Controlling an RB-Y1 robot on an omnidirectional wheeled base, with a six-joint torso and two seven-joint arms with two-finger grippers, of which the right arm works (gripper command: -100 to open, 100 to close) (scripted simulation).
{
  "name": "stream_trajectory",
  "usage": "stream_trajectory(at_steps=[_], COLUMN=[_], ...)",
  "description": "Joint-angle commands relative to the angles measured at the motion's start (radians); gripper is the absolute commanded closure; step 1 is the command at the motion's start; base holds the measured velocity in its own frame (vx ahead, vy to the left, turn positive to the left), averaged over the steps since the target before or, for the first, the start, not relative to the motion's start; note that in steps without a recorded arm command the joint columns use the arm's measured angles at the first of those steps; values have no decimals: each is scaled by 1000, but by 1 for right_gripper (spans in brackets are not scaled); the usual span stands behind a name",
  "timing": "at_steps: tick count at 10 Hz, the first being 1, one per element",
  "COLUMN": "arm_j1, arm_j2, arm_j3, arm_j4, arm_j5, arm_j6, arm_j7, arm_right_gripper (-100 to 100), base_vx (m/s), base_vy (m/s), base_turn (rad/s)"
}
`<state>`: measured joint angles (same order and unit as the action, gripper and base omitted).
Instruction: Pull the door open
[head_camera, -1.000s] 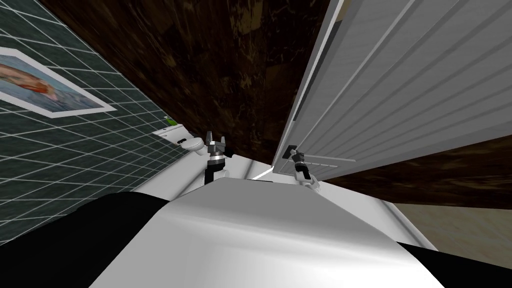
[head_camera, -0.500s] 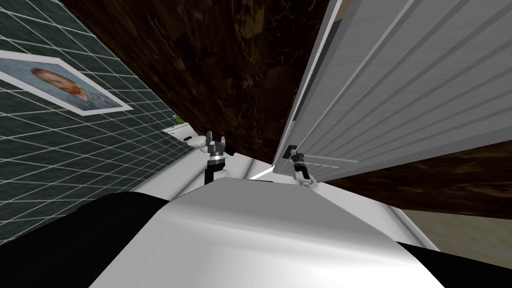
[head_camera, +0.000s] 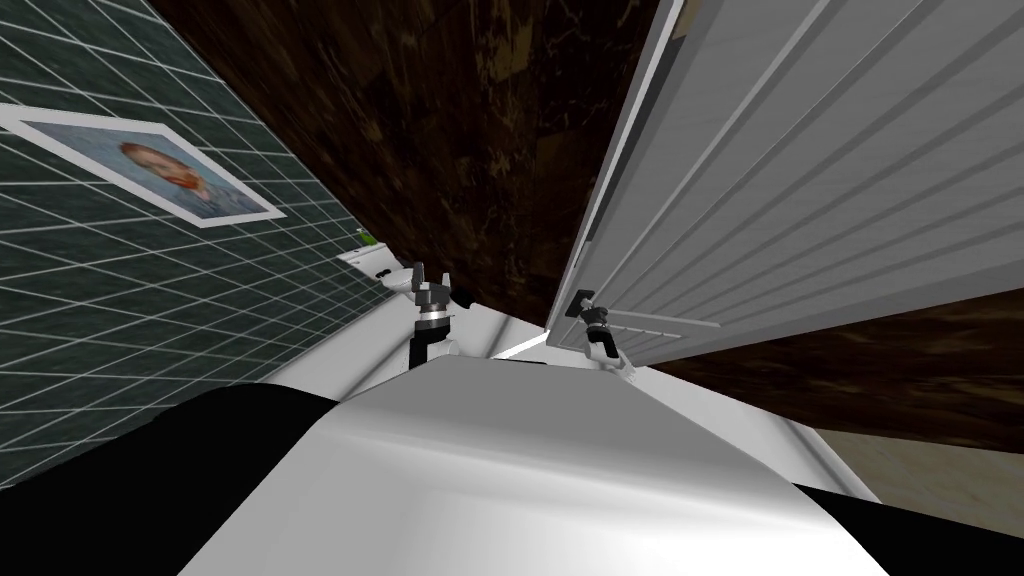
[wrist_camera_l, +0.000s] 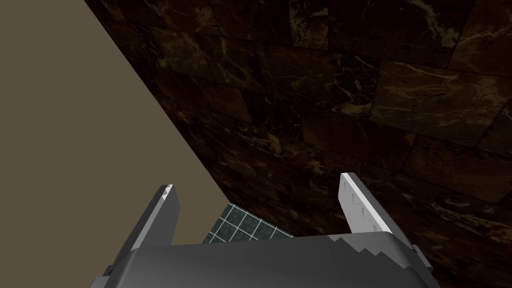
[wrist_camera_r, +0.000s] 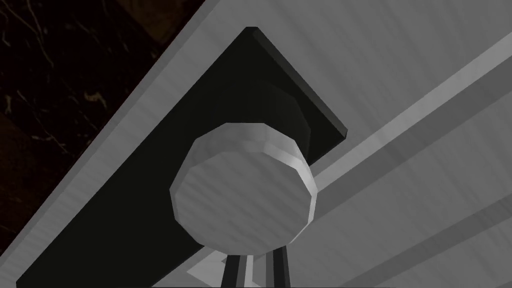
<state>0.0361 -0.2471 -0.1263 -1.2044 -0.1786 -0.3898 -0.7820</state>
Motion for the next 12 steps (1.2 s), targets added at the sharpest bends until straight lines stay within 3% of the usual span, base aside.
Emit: stream_trajectory(at_steps=[1, 2, 3, 12], arm_j1=[-12, -12, 7, 44], arm_j2=[8, 8, 19, 84], arm_j3=[10, 10, 6, 45], arm_j4=[-21, -21, -23, -110], arm_j5=[-22, -22, -39, -163], arm_j6=[1, 1, 18, 59], arm_j7=[-50, -52, -74, -291], arm_right_gripper=[100, 100, -100, -100], base_vx=[-50, -50, -66, -96], base_vy=[-25, -25, -44, -26], base_turn=[79, 38, 1, 40])
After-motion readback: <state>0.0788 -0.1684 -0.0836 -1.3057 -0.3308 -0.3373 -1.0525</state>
